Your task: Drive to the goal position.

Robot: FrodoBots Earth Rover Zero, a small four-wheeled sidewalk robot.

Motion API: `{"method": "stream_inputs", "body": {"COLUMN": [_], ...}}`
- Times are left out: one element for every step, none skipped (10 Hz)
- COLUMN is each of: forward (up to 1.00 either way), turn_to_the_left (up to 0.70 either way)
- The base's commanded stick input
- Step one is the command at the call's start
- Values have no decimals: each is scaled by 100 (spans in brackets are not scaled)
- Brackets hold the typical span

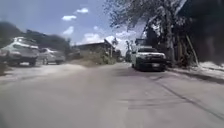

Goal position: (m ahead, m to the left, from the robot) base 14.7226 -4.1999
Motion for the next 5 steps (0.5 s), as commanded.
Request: {"method": "stream_inputs", "body": {"forward": [100, 100, 100, 100, 100], "turn_to_the_left": [-16, -18, -26, -38, 0]}}
